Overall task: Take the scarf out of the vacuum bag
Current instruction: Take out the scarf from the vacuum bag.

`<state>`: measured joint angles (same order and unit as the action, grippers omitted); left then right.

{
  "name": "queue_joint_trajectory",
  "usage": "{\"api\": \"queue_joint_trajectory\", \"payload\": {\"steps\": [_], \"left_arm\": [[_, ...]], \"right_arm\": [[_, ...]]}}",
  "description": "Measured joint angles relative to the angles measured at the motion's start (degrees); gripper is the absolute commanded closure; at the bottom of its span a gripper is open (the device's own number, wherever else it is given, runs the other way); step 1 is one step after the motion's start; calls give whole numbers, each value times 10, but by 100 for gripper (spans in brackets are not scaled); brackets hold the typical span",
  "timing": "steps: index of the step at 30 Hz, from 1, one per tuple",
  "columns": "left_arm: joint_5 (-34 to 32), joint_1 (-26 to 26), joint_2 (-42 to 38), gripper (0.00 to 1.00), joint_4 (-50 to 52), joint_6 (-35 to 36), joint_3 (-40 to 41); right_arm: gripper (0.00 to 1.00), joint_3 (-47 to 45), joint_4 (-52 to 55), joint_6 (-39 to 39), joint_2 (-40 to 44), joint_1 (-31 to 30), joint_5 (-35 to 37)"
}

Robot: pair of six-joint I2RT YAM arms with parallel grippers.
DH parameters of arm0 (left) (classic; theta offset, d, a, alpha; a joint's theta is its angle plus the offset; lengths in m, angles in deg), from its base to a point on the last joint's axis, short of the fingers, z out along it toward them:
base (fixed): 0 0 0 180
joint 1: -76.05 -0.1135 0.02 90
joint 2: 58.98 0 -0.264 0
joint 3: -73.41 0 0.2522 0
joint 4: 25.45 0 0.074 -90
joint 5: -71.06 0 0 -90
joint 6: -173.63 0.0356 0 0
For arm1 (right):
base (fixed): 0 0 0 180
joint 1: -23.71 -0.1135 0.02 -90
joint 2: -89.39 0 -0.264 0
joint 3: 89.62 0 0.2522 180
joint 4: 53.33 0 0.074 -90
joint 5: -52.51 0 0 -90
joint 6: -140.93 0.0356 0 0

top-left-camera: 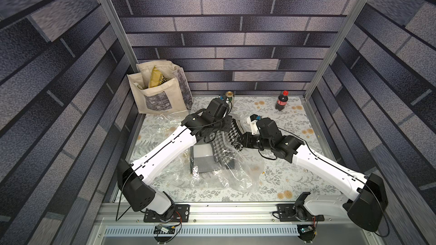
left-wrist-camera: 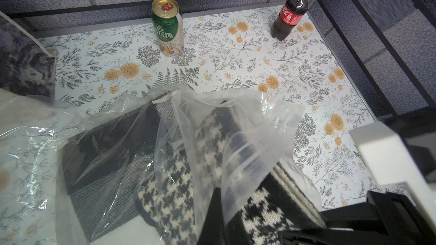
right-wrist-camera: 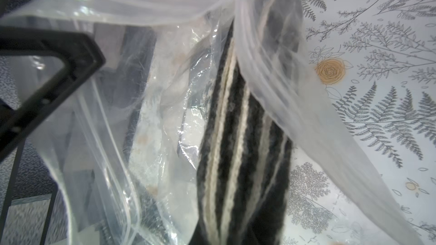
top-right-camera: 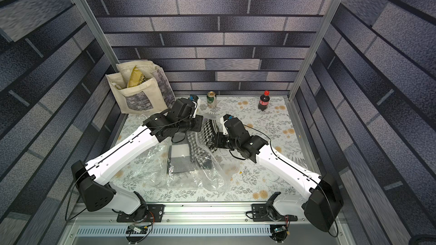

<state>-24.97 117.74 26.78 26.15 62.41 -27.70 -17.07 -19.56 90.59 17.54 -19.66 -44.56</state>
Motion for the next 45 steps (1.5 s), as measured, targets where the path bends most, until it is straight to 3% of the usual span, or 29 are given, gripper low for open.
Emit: {"api": "queue_joint_trajectory", "payload": {"steps": [19,29,38,45], "left_arm": [[16,-25,1,100,10,0,0],[27,-29,23,100,10,0,-4],[28,-33,21,100,10,0,-4],[28,-57,-15,100,10,0,31]], "right_arm": [[100,68,152,-49,99,4,26],[100,196,266,-74,141,14,95],[100,234,308,-83,143,75,162],[100,182,294,-80,150,182,169]]}}
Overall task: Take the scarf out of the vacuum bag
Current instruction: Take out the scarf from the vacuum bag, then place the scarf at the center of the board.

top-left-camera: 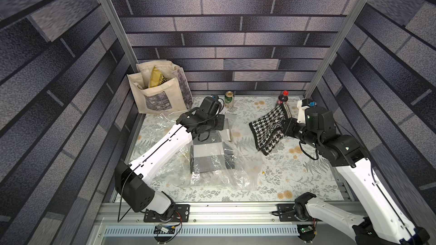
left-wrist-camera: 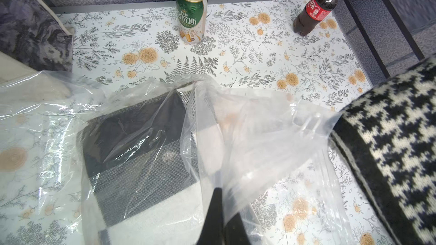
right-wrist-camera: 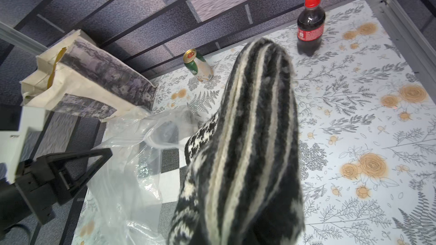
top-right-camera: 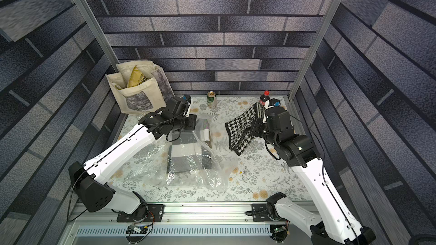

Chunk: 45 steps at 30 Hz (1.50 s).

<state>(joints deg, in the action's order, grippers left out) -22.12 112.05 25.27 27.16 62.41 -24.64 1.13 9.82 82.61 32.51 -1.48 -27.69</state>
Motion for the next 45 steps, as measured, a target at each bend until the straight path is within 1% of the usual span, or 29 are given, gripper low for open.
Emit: {"api": "queue_joint_trajectory", "payload": {"steps": [5,11,16,20,22,27,30,36,39,43,44,45], "left_arm": [[0,-11,-19,100,2,0,10],[4,-12,-23,100,2,0,10],[5,-12,-23,100,2,0,10],[12,-12,-23,100,1,0,10],[15,-12,-23,100,1,0,10],[19,-12,-23,100,-1,0,10],[19,-12,-23,100,-3,0,11],[29,-12,-23,100,-8,0,13],[31,-12,-23,100,-10,0,13],[31,-12,-23,100,-12,0,13],[31,-12,-23,100,-12,0,14],[31,-12,-23,100,-12,0,14]], "right_arm": [[100,-25,-21,11,0,55,-1],[100,-54,-56,25,-2,94,-11],[100,-86,-106,32,-36,116,-43],[100,-100,-179,37,-82,137,-86],[100,-103,-224,47,-109,159,-122],[100,-124,-340,100,-172,227,-219],[100,-158,-378,129,-197,250,-253],[100,-252,-388,184,-236,304,-296],[100,-271,-381,198,-257,336,-315],[100,-276,-356,197,-251,362,-323],[89,-276,-350,195,-249,365,-325],[62,-276,-342,193,-247,367,-327]]}}
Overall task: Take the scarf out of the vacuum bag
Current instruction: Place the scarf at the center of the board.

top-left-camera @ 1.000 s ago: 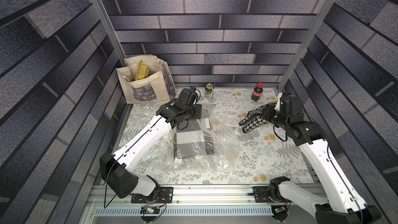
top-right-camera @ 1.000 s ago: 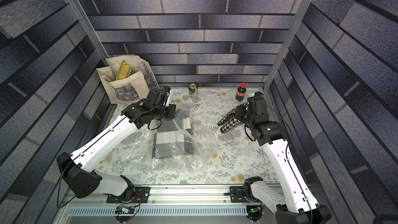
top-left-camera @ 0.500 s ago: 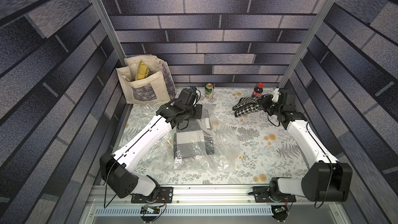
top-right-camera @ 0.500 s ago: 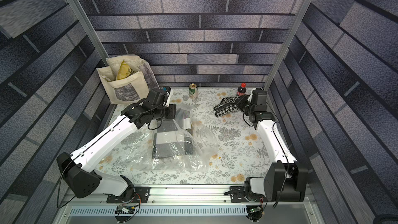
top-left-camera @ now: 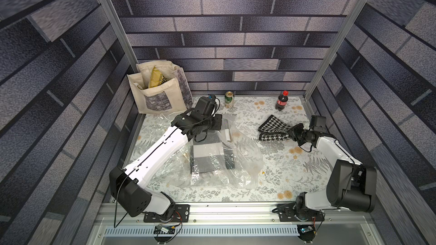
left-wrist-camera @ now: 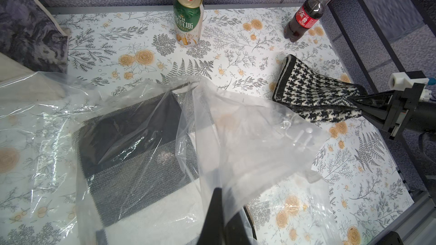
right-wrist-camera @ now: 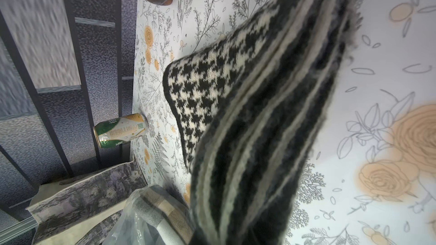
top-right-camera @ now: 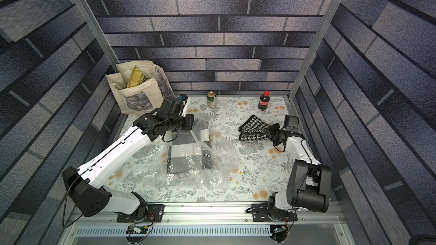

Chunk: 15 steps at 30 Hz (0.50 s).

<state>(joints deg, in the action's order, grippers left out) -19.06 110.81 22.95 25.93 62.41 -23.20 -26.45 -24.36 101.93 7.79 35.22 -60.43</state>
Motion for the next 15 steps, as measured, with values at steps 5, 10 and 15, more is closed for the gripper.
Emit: {"api": "queue_joint_trajectory", "payload": {"steps": [5,10,15], "left_arm": [[2,0,0,100,-7,0,7],[2,0,0,100,-8,0,7],[2,0,0,100,-9,0,7]], "right_arm": [[0,-2,38,-16,3,3,-7],[0,-21,70,-33,38,6,1],[0,-46,75,-36,76,6,-3]]}}
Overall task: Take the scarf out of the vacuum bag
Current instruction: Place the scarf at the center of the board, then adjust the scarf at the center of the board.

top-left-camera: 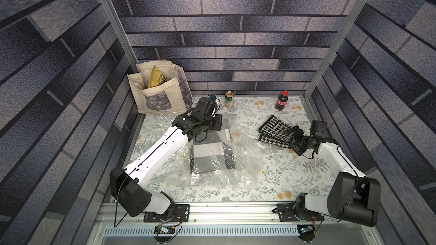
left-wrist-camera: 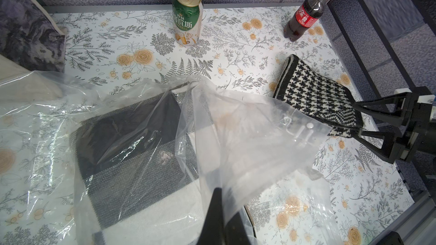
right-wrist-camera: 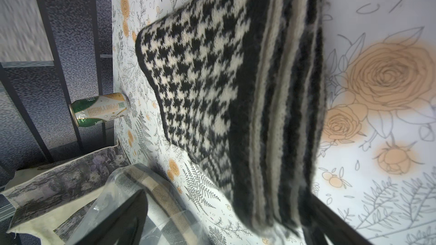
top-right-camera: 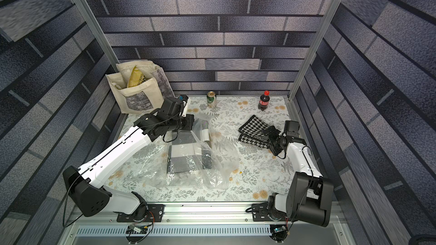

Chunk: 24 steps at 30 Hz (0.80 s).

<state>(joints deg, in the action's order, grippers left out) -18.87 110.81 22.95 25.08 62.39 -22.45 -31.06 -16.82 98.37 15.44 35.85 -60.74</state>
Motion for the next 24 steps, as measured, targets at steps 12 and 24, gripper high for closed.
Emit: {"api": "queue_joint_trajectory", "payload": {"steps": [12,24], "left_arm": [[4,0,0,100,-4,0,0],[4,0,0,100,-5,0,0]], "right_arm": [[0,-46,-2,31,82,-65,-20],[0,-33,-91,46,-75,-82,-6]]}}
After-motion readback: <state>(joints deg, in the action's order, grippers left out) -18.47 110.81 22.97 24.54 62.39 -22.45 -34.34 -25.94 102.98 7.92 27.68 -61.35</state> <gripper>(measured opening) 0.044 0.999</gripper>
